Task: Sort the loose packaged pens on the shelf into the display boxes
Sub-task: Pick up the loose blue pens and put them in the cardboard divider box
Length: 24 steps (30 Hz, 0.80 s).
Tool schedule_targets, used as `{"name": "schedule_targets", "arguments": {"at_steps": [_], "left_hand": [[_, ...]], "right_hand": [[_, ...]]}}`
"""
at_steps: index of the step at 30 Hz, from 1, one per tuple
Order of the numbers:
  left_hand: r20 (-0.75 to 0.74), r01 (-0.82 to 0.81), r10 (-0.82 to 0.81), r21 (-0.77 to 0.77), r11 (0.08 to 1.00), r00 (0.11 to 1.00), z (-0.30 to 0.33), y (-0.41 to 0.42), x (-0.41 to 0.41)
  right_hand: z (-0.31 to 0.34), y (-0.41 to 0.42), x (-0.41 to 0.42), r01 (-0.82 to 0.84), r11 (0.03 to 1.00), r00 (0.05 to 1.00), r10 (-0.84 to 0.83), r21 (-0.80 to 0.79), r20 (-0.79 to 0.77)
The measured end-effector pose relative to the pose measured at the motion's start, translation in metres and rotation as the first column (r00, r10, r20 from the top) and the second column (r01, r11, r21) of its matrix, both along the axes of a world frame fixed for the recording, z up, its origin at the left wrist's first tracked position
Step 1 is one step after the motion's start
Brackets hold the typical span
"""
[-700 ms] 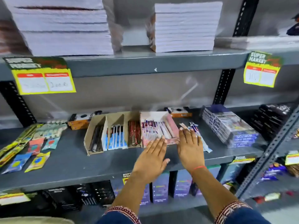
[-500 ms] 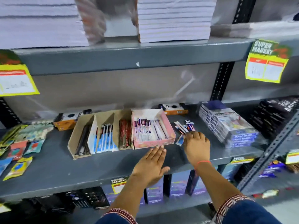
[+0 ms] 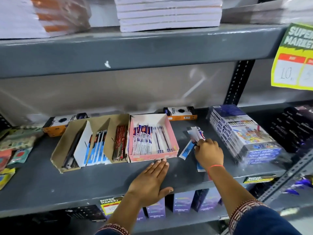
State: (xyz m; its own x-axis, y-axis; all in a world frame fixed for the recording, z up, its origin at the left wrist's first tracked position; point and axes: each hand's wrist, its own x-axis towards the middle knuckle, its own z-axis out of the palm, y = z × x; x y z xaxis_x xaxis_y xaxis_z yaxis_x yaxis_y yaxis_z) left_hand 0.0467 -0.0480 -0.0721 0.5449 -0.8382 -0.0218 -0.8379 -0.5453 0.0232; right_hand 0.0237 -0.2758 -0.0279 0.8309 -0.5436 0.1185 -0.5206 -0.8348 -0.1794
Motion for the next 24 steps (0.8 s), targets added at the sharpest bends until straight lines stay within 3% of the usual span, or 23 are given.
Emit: {"name": "schedule_targets", "arguments": {"at_steps": [24], "left_hand": [[-0.040, -0.013, 0.012, -0.037, 0.999, 0.999, 0.000, 0.001, 0.000]], "right_hand": [[0.014, -0.002, 0.017, 0.208, 0.916, 0.978, -0.185, 0.342, -0.101]]}}
